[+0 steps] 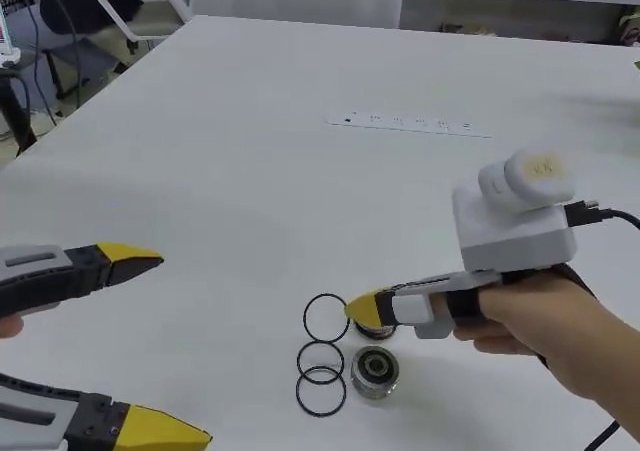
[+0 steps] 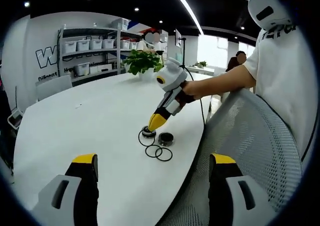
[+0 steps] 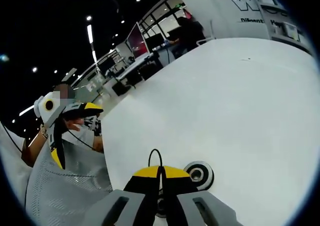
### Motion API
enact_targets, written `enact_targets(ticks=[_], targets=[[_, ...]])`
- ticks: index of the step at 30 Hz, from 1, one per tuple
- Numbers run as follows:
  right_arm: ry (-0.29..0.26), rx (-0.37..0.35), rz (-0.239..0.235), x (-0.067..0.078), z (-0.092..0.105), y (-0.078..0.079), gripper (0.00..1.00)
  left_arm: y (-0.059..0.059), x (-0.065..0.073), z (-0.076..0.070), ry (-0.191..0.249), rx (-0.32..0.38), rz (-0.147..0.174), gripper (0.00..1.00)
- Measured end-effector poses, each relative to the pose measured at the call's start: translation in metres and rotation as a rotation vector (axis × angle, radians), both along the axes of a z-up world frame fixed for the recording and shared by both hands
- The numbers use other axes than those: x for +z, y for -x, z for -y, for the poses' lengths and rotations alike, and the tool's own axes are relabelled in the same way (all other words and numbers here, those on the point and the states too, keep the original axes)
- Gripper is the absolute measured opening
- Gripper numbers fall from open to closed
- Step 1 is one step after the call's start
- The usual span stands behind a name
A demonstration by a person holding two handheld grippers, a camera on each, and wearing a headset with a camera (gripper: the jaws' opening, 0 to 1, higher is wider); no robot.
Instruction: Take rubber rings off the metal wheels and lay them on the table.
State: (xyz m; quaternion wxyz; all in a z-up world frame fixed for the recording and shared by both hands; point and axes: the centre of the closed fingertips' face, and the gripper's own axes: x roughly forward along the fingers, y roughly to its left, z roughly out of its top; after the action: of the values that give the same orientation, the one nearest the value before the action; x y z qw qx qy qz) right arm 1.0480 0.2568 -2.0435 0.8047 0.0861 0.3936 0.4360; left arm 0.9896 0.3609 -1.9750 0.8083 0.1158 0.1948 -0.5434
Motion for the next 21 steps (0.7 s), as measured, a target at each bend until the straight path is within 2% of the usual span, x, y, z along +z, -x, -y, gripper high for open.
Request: enact_targets(ticks=[7, 14, 18, 21], targets=[[0.005, -0.031, 0.004, -0.007, -0.002, -0.003, 0.00, 0.003, -0.004, -0.001, -0.006, 0.009, -0.013, 0.90], [0.031, -0.033, -0.029, -0.023, -0.004, -0.001, 0.00, 0.004, -0.006, 0.002, 0.009, 0.020, -0.025, 0.90], [0.058, -0.036, -0.005, -0.027, -0.001, -0.005, 0.00, 0.003, -0.007, 0.001, 0.010, 0.028, -0.031, 0.88], [0.052, -0.042, 0.001, -0.026, -0.002, -0.007, 0.00, 0.003, -0.008, 0.001, 0.017, 0.034, -0.040, 0.88]])
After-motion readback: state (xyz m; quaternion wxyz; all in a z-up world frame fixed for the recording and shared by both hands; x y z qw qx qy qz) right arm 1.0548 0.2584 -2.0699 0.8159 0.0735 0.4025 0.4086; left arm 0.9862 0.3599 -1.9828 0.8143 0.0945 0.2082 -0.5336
